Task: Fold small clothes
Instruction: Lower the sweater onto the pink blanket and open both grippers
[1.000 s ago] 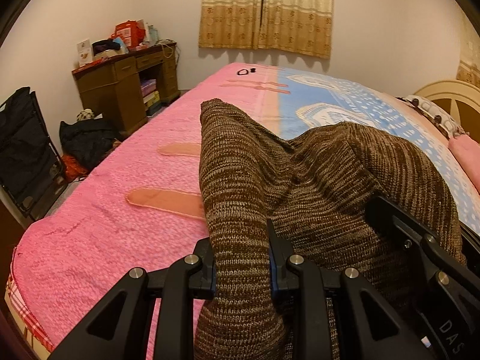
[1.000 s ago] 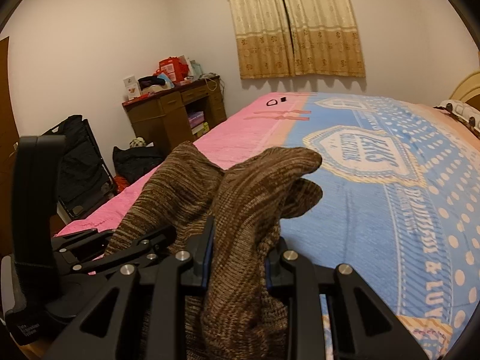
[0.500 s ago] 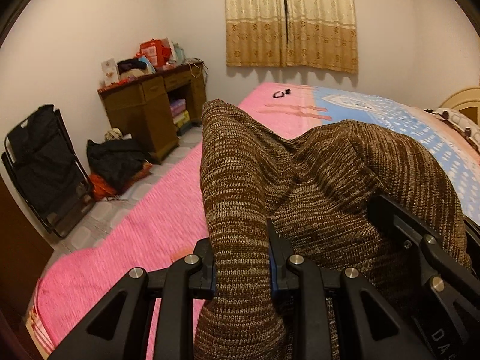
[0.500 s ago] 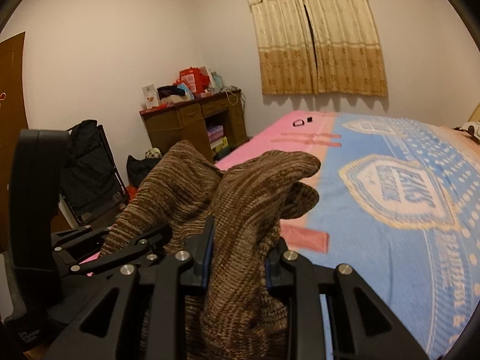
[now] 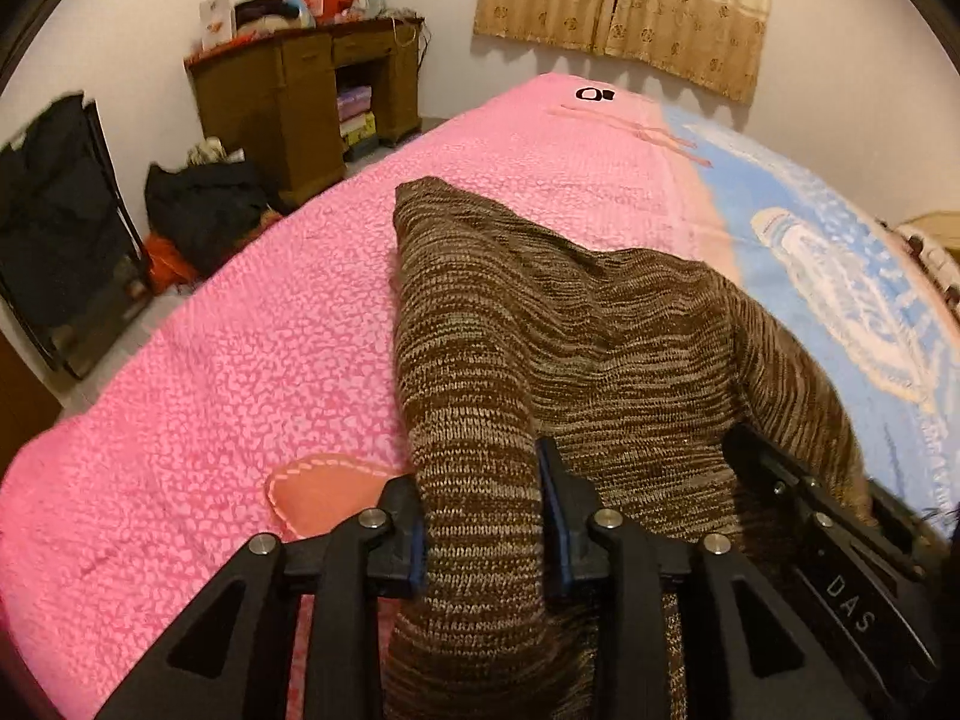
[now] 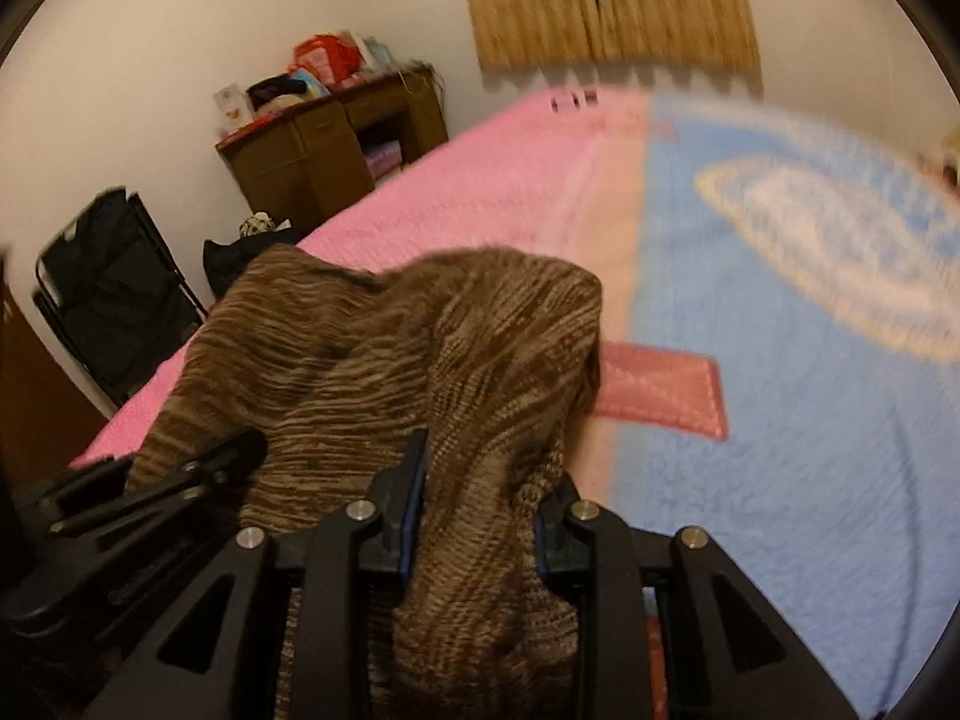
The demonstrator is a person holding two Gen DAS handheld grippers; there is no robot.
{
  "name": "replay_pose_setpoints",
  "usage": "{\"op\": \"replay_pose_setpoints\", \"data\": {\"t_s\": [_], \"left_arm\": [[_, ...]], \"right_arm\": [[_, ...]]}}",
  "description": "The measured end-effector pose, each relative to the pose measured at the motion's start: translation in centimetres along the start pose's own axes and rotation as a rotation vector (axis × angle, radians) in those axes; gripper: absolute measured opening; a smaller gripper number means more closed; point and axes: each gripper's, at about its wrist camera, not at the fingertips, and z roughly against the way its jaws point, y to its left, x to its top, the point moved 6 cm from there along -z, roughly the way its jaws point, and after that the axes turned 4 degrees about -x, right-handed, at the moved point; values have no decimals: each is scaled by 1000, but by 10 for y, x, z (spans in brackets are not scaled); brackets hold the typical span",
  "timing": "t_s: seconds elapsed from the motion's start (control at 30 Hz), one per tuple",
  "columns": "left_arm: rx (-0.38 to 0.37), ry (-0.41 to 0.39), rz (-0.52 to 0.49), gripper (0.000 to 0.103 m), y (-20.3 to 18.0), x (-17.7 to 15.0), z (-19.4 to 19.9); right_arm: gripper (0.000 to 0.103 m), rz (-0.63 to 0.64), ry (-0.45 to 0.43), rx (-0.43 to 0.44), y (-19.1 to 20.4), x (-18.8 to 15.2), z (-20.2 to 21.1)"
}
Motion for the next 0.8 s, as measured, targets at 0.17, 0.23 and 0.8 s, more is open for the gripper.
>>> {"op": "replay_pose_setpoints", "data": {"t_s": [0.17,0.23,0.8], "left_arm": [[-84,28,72,52,19,-12,23],[-116,25,87,56,23,-22,37],[-113,27,64,23,2,-61,59]], "right_arm": [[50,-39,30,54,-14,-3,10],[58,-93,30,83,-27,-10,24],[17,-21,107,119,-5,-75,67]]}}
